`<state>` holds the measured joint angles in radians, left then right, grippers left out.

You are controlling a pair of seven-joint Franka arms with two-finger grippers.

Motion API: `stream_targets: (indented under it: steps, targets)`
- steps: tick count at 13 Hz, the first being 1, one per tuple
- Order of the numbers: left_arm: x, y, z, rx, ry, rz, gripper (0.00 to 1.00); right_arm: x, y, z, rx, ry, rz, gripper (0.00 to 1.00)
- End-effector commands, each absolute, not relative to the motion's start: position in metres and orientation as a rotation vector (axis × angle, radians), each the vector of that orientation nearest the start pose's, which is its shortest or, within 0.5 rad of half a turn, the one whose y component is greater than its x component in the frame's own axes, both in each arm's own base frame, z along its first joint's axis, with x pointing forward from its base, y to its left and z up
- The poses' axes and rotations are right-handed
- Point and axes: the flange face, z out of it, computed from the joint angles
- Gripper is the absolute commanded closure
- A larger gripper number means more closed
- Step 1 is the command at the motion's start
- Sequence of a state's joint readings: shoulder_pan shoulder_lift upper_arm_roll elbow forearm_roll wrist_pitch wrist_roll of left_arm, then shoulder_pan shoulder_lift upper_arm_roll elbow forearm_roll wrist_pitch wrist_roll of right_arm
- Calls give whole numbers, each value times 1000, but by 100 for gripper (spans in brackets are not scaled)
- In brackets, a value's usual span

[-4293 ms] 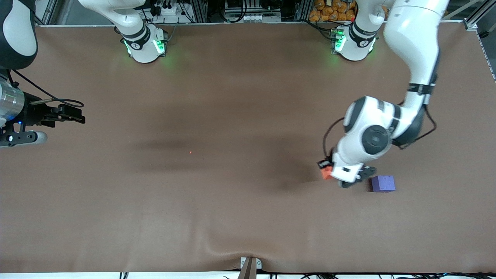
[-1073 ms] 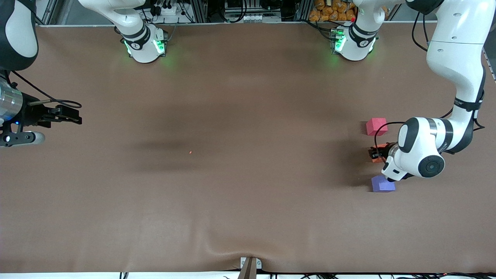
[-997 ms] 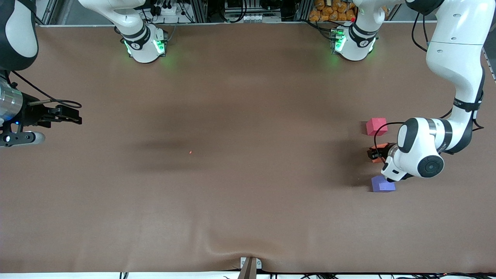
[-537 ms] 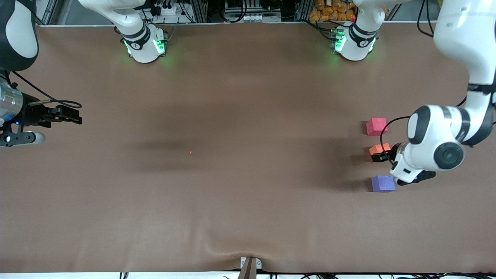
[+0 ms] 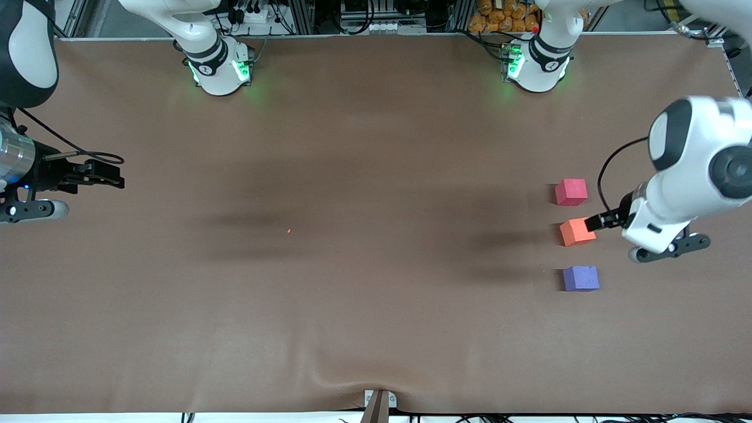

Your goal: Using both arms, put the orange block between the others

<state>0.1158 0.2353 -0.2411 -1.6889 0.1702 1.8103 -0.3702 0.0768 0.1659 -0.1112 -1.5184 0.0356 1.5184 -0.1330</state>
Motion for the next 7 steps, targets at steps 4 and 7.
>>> stream_targets:
  steps: [4, 7]
  targets:
    - [560, -67, 556, -3033, -77, 60, 0, 590, -12, 552, -3108, -171, 255, 0]
    - [537, -74, 589, -3054, 62, 154, 0, 590, -9, 554, -3109, -178, 251, 0]
